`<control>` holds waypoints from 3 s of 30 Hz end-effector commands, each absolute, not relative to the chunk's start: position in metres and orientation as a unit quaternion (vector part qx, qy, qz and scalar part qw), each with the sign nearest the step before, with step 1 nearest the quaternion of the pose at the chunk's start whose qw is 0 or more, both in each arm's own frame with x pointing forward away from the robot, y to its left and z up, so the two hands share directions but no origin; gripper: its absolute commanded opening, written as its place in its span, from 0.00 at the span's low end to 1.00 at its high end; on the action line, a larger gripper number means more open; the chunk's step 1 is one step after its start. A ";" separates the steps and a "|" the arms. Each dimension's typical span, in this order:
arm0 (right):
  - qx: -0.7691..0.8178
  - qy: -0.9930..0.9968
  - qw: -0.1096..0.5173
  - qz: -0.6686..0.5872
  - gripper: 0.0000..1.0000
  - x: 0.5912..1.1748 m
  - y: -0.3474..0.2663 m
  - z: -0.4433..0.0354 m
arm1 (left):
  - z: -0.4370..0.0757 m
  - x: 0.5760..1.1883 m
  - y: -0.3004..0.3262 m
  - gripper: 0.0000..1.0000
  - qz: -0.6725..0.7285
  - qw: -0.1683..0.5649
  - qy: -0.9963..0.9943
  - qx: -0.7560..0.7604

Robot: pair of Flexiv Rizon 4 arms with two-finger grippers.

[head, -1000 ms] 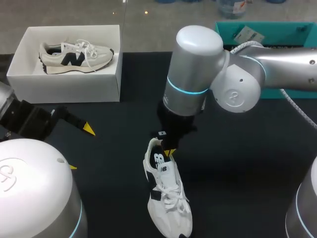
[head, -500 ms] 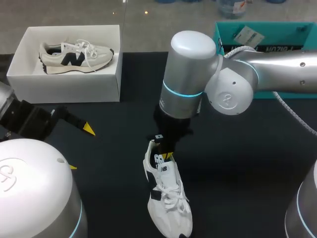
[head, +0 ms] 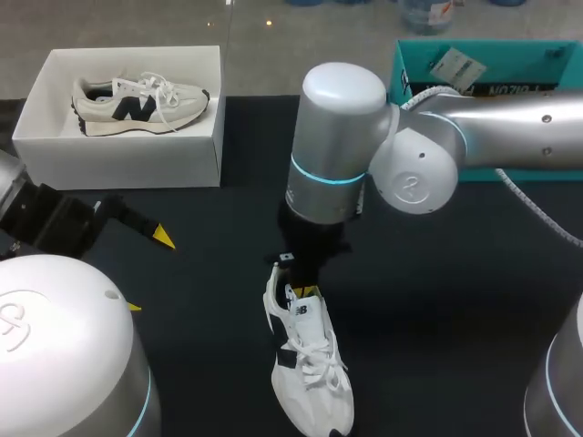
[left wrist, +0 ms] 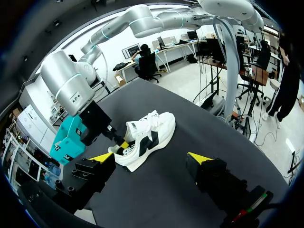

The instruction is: Take the shoe out of the shoebox, open the shoe tongue, remove and reinsert the insole, then place the shoe into the shoebox

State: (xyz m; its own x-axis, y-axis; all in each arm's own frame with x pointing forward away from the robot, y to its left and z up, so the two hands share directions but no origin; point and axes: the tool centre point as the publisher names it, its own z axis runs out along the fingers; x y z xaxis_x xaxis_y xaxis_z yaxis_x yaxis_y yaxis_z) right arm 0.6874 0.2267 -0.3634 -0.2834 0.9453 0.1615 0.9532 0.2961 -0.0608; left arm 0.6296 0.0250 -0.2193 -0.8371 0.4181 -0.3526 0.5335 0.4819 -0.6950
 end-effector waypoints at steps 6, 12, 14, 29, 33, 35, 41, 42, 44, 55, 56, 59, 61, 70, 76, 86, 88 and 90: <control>-0.586 -0.808 0.070 -0.010 0.00 0.682 0.237 -0.361 | -0.219 0.630 0.025 1.00 -0.425 0.067 0.859 0.277; -0.584 -0.809 0.064 -0.002 0.00 0.685 0.240 -0.379 | -0.219 0.630 0.025 1.00 -0.425 0.067 0.859 0.277; -0.585 -0.809 0.063 -0.001 0.00 0.684 0.241 -0.387 | -0.219 0.630 0.025 1.00 -0.425 0.067 0.859 0.277; -0.598 -0.796 0.094 -0.001 0.00 0.661 0.246 -0.419 | -0.219 0.630 0.025 1.00 -0.425 0.067 0.859 0.277; -0.604 -0.793 0.081 0.000 0.00 0.660 0.240 -0.405 | -0.219 0.630 0.025 1.00 -0.425 0.067 0.859 0.277; -0.606 -0.791 0.077 -0.002 0.00 0.660 0.236 -0.398 | -0.219 0.630 0.025 1.00 -0.425 0.067 0.859 0.277; -0.610 -0.790 0.065 0.001 0.00 0.663 0.230 -0.377 | -0.219 0.630 0.025 1.00 -0.425 0.067 0.859 0.277; -0.610 -0.790 0.064 0.001 0.00 0.664 0.230 -0.374 | -0.219 0.630 0.025 1.00 -0.425 0.067 0.859 0.277; -0.611 -0.789 0.063 0.001 0.00 0.666 0.228 -0.368 | -0.219 0.630 0.025 1.00 -0.425 0.067 0.859 0.277; -0.620 -0.780 0.084 0.021 0.00 0.667 0.219 -0.354 | -0.219 0.630 0.025 1.00 -0.425 0.067 0.859 0.277; -0.621 -0.778 0.087 0.021 0.00 0.666 0.218 -0.356 | -0.219 0.630 0.025 1.00 -0.425 0.067 0.859 0.277; -0.623 -0.776 0.097 0.026 0.00 0.663 0.219 -0.361 | -0.219 0.630 0.025 1.00 -0.425 0.067 0.859 0.277; -0.625 -0.772 0.108 0.026 0.00 0.661 0.219 -0.366 | -0.219 0.630 0.025 1.00 -0.425 0.067 0.859 0.277; -0.625 -0.767 0.140 0.031 0.00 0.653 0.226 -0.374 | -0.219 0.630 0.025 1.00 -0.425 0.067 0.859 0.277; -0.627 -0.764 0.150 0.035 0.20 0.650 0.227 -0.376 | -0.219 0.630 0.025 1.00 -0.425 0.067 0.859 0.277; -0.622 -0.767 0.152 0.043 0.32 0.650 0.228 -0.372 | -0.219 0.630 0.025 1.00 -0.425 0.067 0.859 0.277; -0.622 -0.767 0.154 0.043 0.38 0.650 0.228 -0.372 | -0.219 0.630 0.025 1.00 -0.425 0.067 0.859 0.277; -0.621 -0.767 0.155 0.042 0.39 0.651 0.229 -0.373 | -0.219 0.630 0.025 1.00 -0.425 0.067 0.859 0.277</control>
State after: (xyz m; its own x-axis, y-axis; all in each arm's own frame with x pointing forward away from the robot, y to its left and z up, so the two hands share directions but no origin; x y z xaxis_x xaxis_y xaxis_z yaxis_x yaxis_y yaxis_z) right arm 0.6501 0.2282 -0.3711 -0.1796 0.9664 0.1837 0.9404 0.2235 -0.2562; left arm 0.6296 0.0251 -0.2193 -0.8371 0.4182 -0.3527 0.5335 0.4820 -0.6950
